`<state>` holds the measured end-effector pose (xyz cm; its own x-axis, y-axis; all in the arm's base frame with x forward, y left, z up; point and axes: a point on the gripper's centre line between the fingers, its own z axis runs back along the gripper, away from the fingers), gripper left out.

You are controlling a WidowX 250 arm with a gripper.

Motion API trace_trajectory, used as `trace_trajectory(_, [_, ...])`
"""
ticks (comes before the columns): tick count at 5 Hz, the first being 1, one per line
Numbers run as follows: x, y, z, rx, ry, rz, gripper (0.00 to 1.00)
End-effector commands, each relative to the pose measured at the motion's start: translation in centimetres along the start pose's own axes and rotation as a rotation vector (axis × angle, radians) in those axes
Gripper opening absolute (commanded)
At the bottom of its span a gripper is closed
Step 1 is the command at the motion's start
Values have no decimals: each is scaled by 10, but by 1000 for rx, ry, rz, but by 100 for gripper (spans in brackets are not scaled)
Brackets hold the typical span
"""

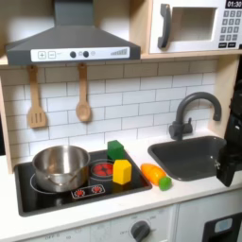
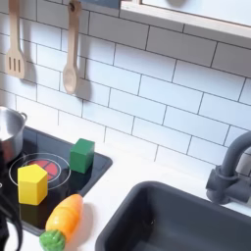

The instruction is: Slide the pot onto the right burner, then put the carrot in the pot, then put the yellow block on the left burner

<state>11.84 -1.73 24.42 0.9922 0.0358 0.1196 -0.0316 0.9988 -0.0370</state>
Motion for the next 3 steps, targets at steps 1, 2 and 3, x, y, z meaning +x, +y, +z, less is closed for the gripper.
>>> trace_trajectory(1, [0, 0, 0, 0, 0, 0, 100])
trace_trajectory(2, [6, 3, -2, -11, 16, 24, 100])
trace_trajectory(3, [12, 5, 0, -18, 9, 43, 100])
